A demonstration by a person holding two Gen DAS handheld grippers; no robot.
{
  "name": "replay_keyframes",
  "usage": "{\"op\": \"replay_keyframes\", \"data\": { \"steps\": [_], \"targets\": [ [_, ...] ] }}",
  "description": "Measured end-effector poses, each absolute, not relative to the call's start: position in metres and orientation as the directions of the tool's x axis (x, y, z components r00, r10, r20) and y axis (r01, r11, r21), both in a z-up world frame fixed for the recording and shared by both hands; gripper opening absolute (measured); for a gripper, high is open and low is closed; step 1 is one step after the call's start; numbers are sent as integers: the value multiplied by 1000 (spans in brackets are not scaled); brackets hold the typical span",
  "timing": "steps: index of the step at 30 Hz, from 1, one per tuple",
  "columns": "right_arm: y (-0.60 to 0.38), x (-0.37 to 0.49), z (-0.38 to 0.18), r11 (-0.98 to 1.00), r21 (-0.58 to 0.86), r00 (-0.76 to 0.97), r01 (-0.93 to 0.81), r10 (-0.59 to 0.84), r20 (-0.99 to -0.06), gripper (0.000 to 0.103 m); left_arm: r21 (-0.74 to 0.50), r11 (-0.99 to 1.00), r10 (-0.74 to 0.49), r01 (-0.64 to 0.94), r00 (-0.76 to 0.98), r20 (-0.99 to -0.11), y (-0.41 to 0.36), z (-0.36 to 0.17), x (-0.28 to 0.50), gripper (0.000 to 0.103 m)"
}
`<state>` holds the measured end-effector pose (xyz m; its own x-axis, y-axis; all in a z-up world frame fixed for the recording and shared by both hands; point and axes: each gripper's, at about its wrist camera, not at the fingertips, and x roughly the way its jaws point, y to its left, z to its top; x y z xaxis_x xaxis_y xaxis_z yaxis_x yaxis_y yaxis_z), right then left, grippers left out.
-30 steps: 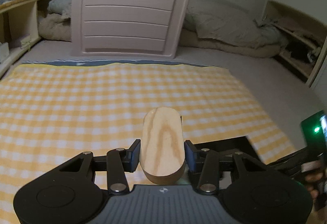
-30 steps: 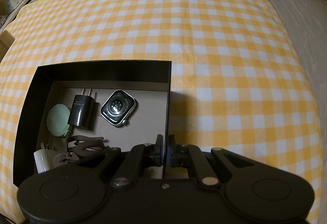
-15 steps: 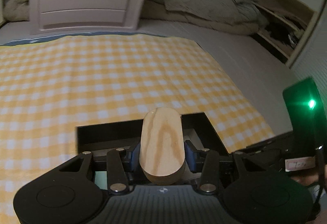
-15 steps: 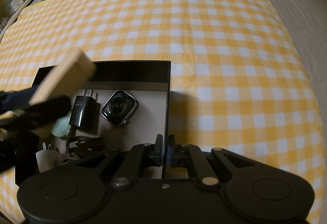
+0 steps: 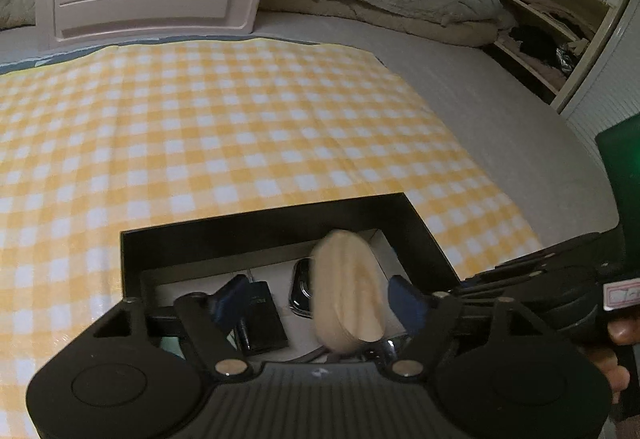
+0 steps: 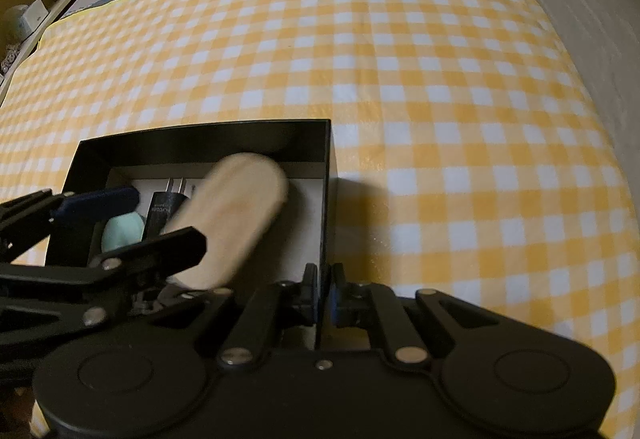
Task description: Organize rigid objects
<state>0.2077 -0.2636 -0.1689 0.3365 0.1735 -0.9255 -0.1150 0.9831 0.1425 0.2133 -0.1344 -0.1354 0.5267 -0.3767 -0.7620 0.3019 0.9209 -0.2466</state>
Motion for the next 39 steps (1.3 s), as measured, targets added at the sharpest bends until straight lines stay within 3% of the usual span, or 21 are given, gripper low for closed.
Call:
{"op": "replay_keyframes", "data": {
  "steps": [20, 33, 35, 37, 39],
  "targets": [
    [-267, 212, -168, 983, 146, 335, -109, 175, -926, 6, -207, 926, -353, 316, 525, -774, -133, -116, 195, 80],
    [-273, 216, -166, 982, 161, 339, -99, 185, -922, 7, -133, 956, -263, 263, 556, -789, -119, -102, 180, 102],
    [-276, 216, -161, 985, 145, 361, -90, 168, -917, 11, -129, 959, -253, 252, 559, -790, -115, -101, 178, 103],
    [-281, 213, -151, 987, 137, 386, -81, 158, -909, 24, -123, 963, -241, 240, 562, -791, -112, -99, 177, 103],
    [-285, 211, -141, 987, 146, 405, -69, 161, -900, 25, -119, 967, -230, 228, 566, -792, -109, -97, 175, 103]
  ]
}}
